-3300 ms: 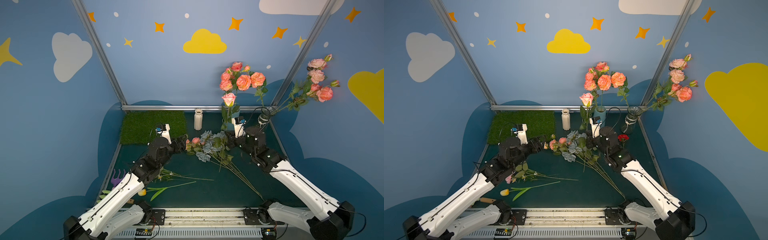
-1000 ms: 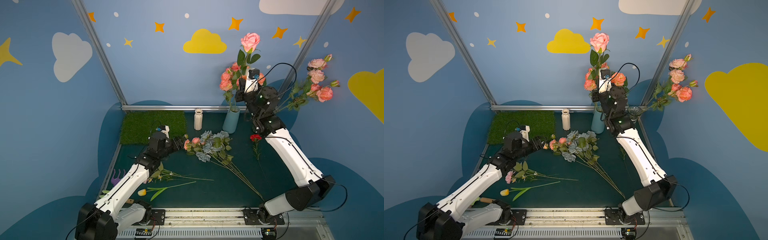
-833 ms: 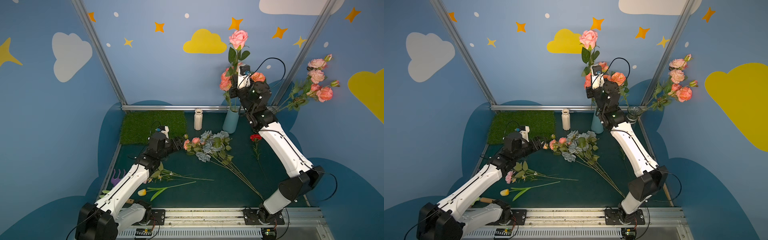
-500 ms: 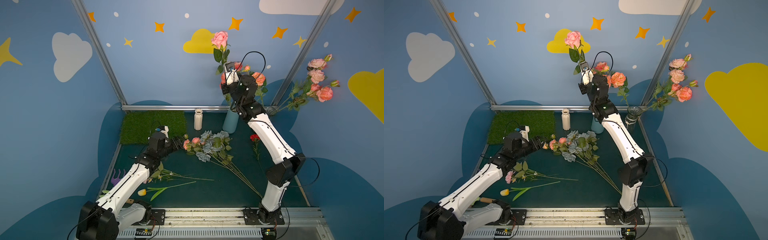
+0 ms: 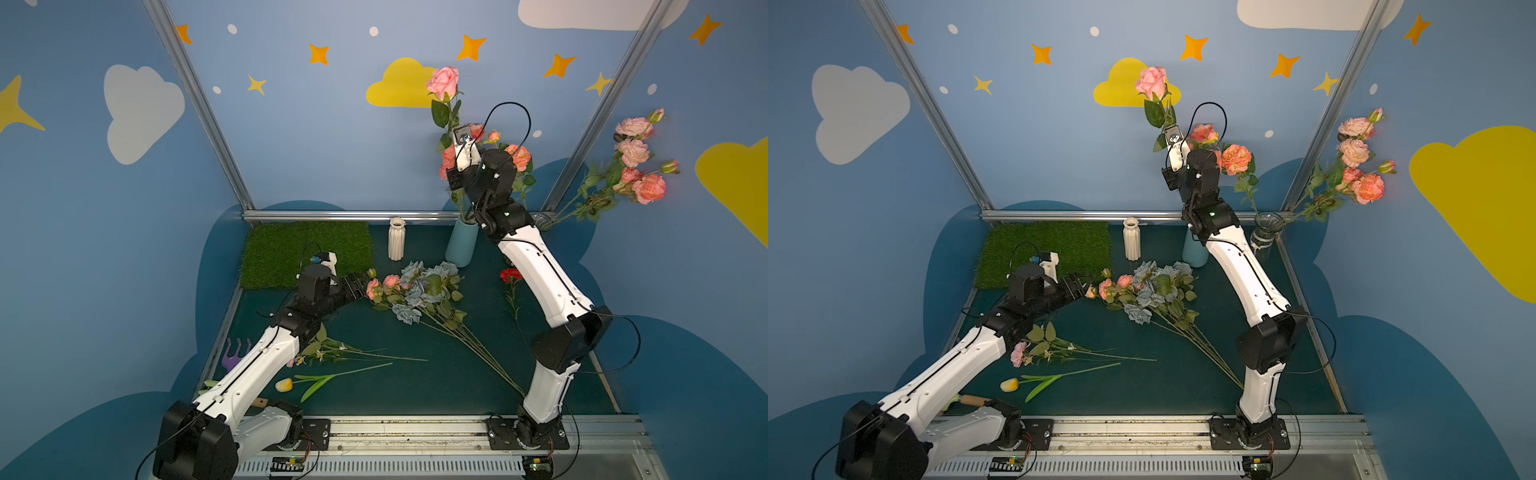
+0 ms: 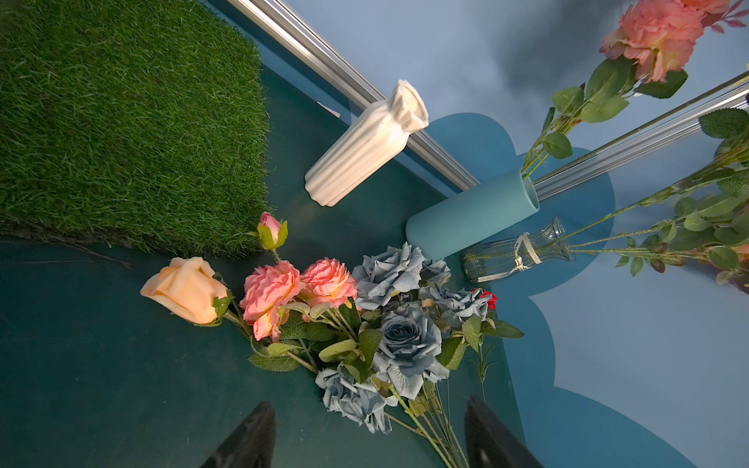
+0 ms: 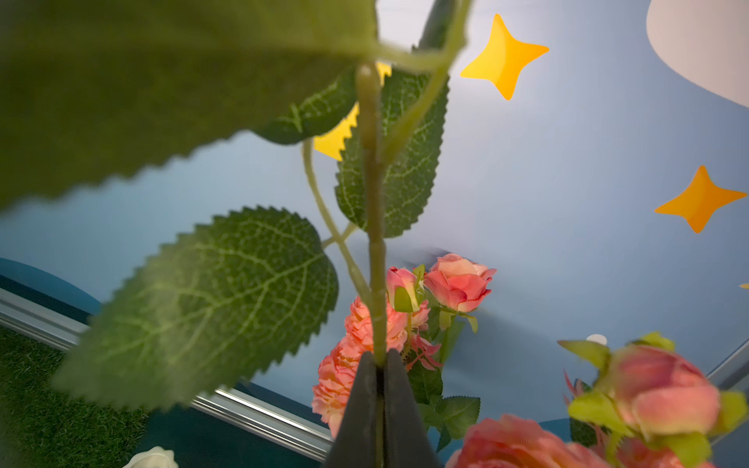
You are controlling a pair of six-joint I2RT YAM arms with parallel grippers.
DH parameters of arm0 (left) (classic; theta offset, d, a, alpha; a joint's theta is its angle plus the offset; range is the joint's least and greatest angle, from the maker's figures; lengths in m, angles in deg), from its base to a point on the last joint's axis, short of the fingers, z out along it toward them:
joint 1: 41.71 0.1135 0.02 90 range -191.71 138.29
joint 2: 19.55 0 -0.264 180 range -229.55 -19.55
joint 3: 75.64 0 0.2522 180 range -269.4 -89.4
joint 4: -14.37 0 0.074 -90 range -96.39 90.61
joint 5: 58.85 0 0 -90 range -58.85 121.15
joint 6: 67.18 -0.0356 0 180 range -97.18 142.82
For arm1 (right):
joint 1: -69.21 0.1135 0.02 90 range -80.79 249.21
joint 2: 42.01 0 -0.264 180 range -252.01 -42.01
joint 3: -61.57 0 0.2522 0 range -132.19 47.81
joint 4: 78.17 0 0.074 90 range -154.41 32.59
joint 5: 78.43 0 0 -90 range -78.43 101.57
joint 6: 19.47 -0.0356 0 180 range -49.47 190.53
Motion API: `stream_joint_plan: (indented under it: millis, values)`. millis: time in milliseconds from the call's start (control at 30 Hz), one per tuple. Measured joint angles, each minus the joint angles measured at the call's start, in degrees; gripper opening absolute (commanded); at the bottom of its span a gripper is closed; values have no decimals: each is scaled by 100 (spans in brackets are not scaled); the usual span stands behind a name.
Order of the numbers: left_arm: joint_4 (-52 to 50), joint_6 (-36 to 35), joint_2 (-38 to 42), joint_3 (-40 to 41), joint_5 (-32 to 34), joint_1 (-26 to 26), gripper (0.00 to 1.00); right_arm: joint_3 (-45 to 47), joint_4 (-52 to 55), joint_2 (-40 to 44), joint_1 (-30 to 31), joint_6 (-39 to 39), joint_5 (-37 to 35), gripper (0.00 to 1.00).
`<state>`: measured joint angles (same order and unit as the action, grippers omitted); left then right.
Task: Place the pink flowers into the vase
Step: Place the flower in the vase.
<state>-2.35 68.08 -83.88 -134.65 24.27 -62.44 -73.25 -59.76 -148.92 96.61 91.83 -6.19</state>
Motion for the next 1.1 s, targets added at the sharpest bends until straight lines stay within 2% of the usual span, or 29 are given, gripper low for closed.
stream_joint_plan:
  millis: [567,1100]
  values:
    - [2,0,-61,7,7,4,74,-111,39,-11,-212,-13,-289,0]
    - [4,0,-118,7,0,11,74,-111,155,-232,-407,-623,-144,0]
